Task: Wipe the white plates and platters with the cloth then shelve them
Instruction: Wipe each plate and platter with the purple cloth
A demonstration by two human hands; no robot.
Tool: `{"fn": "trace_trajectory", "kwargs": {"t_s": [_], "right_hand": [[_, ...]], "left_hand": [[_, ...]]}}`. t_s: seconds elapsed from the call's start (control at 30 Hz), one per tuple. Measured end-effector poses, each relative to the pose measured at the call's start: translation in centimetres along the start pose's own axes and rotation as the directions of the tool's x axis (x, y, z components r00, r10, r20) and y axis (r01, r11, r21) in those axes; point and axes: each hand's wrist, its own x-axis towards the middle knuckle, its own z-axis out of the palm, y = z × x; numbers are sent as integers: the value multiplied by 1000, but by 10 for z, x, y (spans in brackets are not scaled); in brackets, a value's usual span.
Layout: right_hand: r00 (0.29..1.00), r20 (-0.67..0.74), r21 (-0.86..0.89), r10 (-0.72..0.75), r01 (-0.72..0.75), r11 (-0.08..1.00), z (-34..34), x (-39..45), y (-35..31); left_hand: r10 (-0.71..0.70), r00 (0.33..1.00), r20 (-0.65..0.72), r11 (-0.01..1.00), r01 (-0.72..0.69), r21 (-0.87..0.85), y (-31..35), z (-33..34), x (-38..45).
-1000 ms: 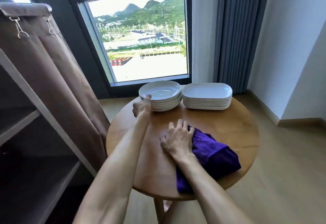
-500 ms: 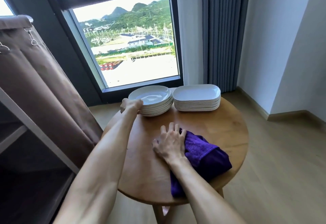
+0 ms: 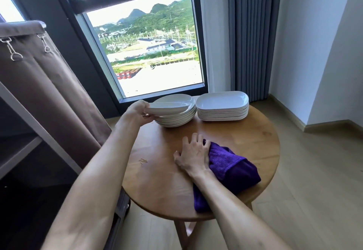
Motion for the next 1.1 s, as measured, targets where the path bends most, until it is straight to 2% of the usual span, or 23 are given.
{"fn": "trace_trajectory", "kwargs": {"t_s": [0.17, 0.3, 0.37, 0.43, 0.5, 0.53, 0.63, 0.7, 0.73, 0.8, 0.9, 0.97, 1.03, 1.1], "right_hand": [[1000, 10, -20, 7, -7, 1000, -2, -1, 0], [999, 36, -11, 18, -18, 1000, -9, -4, -1], [996, 57, 119, 65, -71, 990, -19, -4, -1], [987, 54, 366, 148, -158, 917, -33, -1, 2], [972, 50, 441, 231, -229, 868, -50, 5, 7], [966, 67, 371, 251, -258, 892, -58, 6, 10], [934, 238, -33, 266, -266, 963, -77, 2, 23], [922, 296, -140, 250, -217, 966, -78, -2, 31], [927, 294, -129, 233, -203, 971, -76, -2, 37], [939, 248, 31, 237, -252, 967, -76, 2, 49], [931, 111, 399, 347, -362, 843, -91, 15, 64], [927, -18, 592, 376, -293, 751, -111, 25, 67], [920, -120, 749, 373, -163, 642, -137, 27, 57], [938, -181, 823, 296, -21, 568, -160, 20, 37]], "left_hand": [[-44, 993, 112, 918, 84, -387, -40, -22, -36], [5, 995, 100, 865, 46, -500, -87, -38, -69], [11, 994, 106, 832, 50, -553, -105, -45, -84], [27, 996, 89, 808, 31, -588, -116, -52, -98], [32, 998, 53, 785, 7, -619, -121, -55, -106], [35, 999, 35, 770, -4, -639, -122, -57, -111], [27, 999, -20, 744, -33, -667, -124, -56, -119], [20, 999, -41, 747, -42, -664, -125, -54, -121], [21, 999, -42, 744, -44, -667, -126, -54, -121], [31, 999, -29, 731, -42, -681, -130, -54, -122], [56, 998, -13, 781, -52, -623, -140, -56, -128], [73, 997, -18, 814, -70, -577, -148, -54, -133], [95, 995, -9, 822, -84, -564, -155, -50, -137], [108, 994, 20, 827, -79, -556, -158, -41, -142]]}}
